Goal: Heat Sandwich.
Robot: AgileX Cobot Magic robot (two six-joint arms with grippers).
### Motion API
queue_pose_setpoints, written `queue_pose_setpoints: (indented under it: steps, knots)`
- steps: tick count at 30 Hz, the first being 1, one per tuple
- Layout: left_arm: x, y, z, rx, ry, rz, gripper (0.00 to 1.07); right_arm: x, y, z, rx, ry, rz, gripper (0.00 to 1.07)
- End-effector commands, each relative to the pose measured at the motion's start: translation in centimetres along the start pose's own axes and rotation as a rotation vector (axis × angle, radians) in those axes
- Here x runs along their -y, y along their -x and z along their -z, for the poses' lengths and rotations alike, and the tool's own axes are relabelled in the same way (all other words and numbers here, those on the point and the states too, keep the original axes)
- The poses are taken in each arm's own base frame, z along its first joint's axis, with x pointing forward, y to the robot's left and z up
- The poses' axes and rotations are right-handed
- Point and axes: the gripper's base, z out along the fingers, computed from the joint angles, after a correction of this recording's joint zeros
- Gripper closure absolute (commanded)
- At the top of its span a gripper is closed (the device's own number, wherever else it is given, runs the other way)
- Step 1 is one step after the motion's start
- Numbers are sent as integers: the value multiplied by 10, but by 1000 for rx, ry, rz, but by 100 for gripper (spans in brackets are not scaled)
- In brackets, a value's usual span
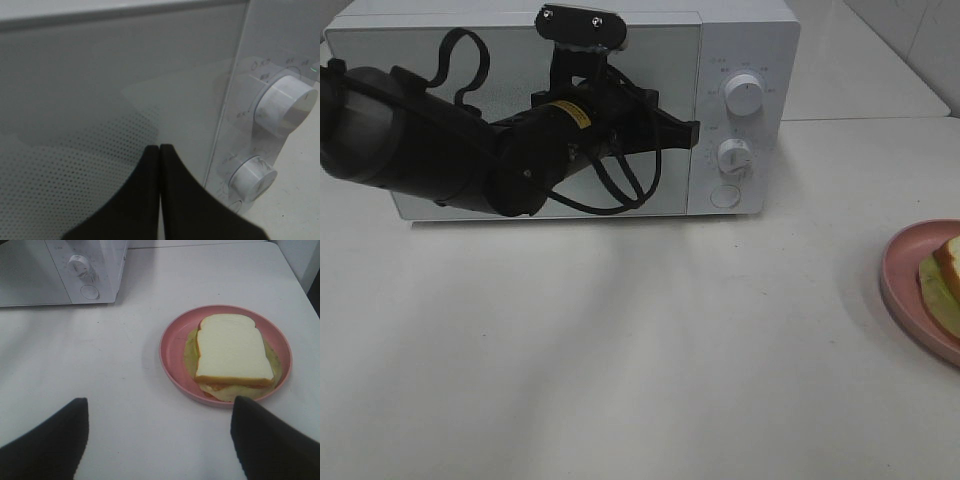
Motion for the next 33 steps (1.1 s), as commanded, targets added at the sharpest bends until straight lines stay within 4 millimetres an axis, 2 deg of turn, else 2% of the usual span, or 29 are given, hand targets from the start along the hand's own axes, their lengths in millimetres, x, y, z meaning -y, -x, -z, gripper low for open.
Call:
queue_pose_setpoints:
  steps: [1, 5, 9, 10, 18, 20, 22, 23, 24, 26, 27, 33]
  knots:
    - [-7, 12, 4, 46, 36, 41, 107, 1, -2, 3, 38, -8, 8, 32]
    - [-10, 8, 16, 14, 36, 35, 107, 1, -2, 3, 38, -8, 8, 32]
    - [-14, 1, 40, -27, 41, 31, 107, 1, -2, 3, 38, -8, 8, 32]
    - [-14, 1, 40, -27, 41, 31, 107, 1, -2, 3, 38, -8, 8, 32]
    - [-20, -3, 92, -136, 28, 39, 107, 1, -2, 3, 38, -8, 8, 32]
    - [-21, -4, 97, -155, 24, 40, 105, 1, -2, 3, 38, -8, 8, 32]
    - [-21, -5, 105, -193, 17, 50, 90, 1, -2, 3, 38, -8, 8, 32]
    - [-21, -5, 105, -193, 17, 50, 90, 1, -2, 3, 38, -8, 8, 32]
    - [-21, -7, 113, -229, 12, 75, 66, 1, -2, 3, 38, -8, 8, 32]
    - [-21, -8, 120, -261, 10, 117, 34, 1, -2, 3, 38, -8, 8, 32]
    - [-21, -10, 127, -306, 4, 142, 6, 1, -2, 3, 38, -8, 8, 32]
    - [-17, -10, 139, -430, -31, 138, 8, 1, -2, 3, 38, -8, 8, 32]
